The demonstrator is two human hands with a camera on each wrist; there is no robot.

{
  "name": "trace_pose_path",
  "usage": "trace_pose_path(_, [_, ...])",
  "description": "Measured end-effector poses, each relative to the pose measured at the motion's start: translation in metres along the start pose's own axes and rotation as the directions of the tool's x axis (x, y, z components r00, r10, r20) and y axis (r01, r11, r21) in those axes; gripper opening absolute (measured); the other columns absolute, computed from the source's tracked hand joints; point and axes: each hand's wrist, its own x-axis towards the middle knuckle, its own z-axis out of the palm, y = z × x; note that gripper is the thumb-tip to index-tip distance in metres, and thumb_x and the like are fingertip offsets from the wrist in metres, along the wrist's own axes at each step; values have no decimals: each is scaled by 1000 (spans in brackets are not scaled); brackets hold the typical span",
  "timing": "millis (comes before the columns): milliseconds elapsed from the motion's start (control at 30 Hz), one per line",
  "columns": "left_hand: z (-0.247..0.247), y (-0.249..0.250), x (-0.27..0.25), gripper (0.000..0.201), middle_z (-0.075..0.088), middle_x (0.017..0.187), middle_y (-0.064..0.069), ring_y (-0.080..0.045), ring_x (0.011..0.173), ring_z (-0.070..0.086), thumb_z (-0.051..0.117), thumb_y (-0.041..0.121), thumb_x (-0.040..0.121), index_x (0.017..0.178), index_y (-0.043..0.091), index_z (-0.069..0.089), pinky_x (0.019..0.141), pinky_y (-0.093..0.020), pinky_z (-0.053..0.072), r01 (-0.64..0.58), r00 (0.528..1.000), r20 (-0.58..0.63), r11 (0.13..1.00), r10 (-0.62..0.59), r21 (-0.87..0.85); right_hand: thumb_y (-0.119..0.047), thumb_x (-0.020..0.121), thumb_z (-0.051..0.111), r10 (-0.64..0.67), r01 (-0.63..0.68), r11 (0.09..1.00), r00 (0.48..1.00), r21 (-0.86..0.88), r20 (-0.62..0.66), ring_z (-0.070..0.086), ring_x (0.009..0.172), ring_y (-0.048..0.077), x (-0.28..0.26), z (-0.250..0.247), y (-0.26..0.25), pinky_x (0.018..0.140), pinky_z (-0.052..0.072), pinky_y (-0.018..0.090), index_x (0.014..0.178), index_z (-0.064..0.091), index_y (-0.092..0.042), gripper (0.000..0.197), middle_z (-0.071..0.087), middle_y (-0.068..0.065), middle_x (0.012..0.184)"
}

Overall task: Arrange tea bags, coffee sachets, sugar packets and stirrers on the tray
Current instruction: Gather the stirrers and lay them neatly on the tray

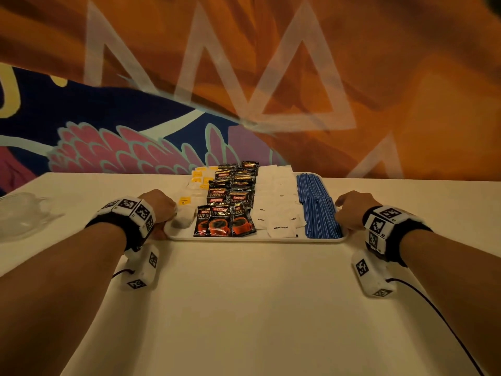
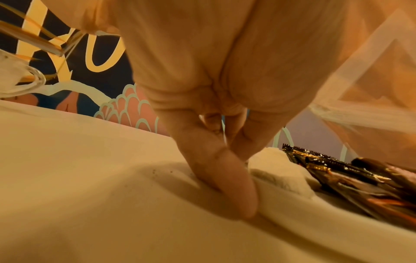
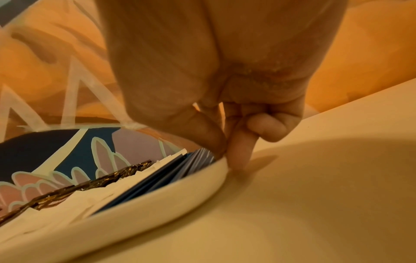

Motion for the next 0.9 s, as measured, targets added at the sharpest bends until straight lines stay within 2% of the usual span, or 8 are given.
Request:
trace_pose_path(200, [-2,1,0,35,59,128,-17,-30,119,55,51,7,92,126,3,59,96,-32,44,-23,999,33,1000,24,-8,-25,89,58,16,-16,1000,1000,-4,12,58,111,28,2,1,0,92,49,33,126,59,-10,40,61,12,123])
trace_pose_path(333, [-1,-2,1,32,66,109,-15,-30,101,63,52,4,90,120,5,63,89,-36,52,-7,999,35,996,10,-84,-25,88,59,19,-19,999,1000,-32,15,59,108,27,4,2,0,91,51,33,125,58,-10,40,63,12,120])
trace_pose_path(367, [0,-3,0,32,66,106,-14,-29,98,63,51,4,90,120,6,63,88,-37,53,1,999,32,995,3,-100,-25,88,59,22,-21,999,1000,-42,20,60,105,27,5,2,-1,89,52,33,125,59,-9,40,64,12,117])
trace_pose_path(467, [-1,-7,-5,33,63,120,-16,-30,110,60,53,10,93,124,2,60,94,-36,49,5,999,32,990,0,-143,-23,88,58,44,-39,996,997,-79,59,66,91,26,6,-1,-4,75,55,32,118,58,-6,35,68,12,100])
trace_pose_path(533, [-5,-14,-8,33,64,118,-21,-33,105,64,55,15,94,121,-3,58,91,-41,52,31,999,40,962,-21,-273,-25,87,58,48,-42,993,997,-107,54,66,85,26,5,-6,-9,65,53,30,106,59,-6,27,65,10,87])
trace_pose_path(600, [-13,-23,-12,27,65,107,-22,-34,85,66,54,16,95,112,-5,59,79,-47,57,78,997,31,862,-73,-502,-29,86,59,15,-16,989,1000,-147,-8,62,78,24,5,-12,-17,60,47,26,93,60,-8,22,60,6,79])
trace_pose_path(733, [-35,-51,-35,14,57,87,-12,-23,66,56,52,11,96,100,-2,56,59,-37,55,136,976,16,545,-219,-827,-25,87,61,-120,109,989,987,-102,-103,51,58,23,-6,-26,-67,55,44,29,66,57,-7,29,52,8,61])
trace_pose_path(900, [-53,-113,-60,16,54,78,-10,-23,64,53,51,5,95,79,3,53,53,-34,50,84,937,-38,332,-347,-939,-24,91,57,-347,348,938,936,-5,-56,66,87,31,-45,-24,-179,81,55,38,85,73,-2,28,72,15,86])
